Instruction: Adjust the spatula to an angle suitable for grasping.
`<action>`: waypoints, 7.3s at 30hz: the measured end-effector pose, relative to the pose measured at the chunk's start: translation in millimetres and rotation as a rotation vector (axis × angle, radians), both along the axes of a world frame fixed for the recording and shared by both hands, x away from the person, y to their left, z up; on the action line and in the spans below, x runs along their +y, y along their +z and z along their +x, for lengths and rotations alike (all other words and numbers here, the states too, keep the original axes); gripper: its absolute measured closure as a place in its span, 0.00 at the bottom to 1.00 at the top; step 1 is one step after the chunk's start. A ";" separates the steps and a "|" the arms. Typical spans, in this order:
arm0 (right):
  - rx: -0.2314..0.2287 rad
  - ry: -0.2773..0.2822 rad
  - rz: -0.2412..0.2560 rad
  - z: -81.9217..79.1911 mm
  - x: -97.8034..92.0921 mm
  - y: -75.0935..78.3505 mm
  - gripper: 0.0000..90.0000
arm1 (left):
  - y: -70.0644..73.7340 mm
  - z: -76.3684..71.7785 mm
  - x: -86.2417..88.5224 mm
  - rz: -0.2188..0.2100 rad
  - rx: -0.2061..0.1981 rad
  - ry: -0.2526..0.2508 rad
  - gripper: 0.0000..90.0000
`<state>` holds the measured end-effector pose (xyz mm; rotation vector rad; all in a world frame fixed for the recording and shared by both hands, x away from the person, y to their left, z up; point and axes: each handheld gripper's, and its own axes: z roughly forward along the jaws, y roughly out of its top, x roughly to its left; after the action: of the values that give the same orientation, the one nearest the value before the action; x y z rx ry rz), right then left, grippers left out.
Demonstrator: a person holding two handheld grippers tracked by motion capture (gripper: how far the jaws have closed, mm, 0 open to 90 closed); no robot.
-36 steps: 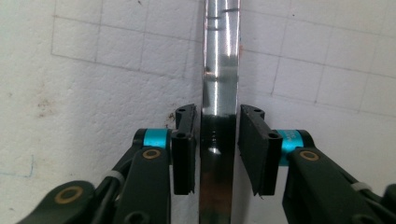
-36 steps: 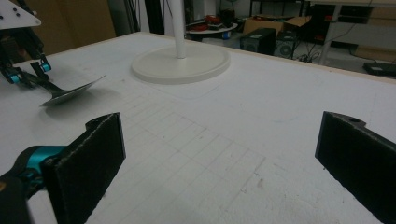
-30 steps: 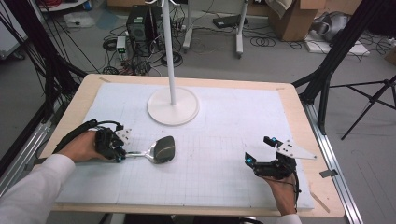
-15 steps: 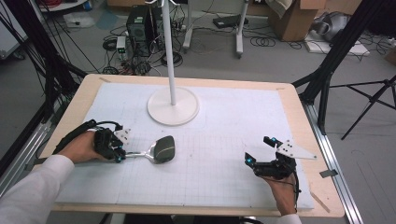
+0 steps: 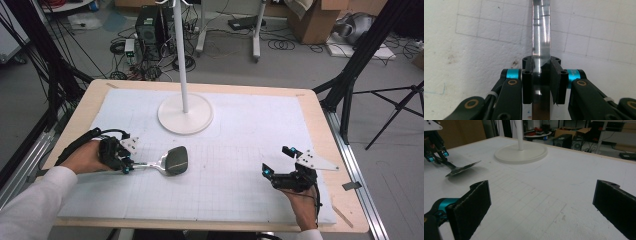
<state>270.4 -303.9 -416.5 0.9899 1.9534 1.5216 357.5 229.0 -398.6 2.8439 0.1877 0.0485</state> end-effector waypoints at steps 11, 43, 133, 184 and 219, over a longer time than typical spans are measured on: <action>-0.002 0.000 0.000 -0.1 0.3 0.2 0.01 | 6.7 -3.1 3.1 -0.028 -0.005 0.005 0.83; -0.014 -0.002 0.002 -0.4 -1.1 0.7 0.01 | 39.5 -10.9 -55.8 -0.128 -0.044 -0.088 0.83; -0.023 -0.003 0.011 -0.6 -4.9 1.8 0.01 | -12.1 -17.9 -193.0 -0.138 -0.005 -0.227 0.82; 0.036 0.217 -0.183 16.7 25.6 45.0 0.01 | 51.2 -44.2 -39.2 -0.592 -0.208 0.202 0.02; 0.131 0.453 -0.337 42.1 78.1 74.5 0.01 | 44.5 -62.1 10.4 -0.903 -0.279 0.347 0.02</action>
<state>312.4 -225.8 -341.9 0.5382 2.5493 1.2961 295.4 239.4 -354.1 1.8595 0.4926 0.3366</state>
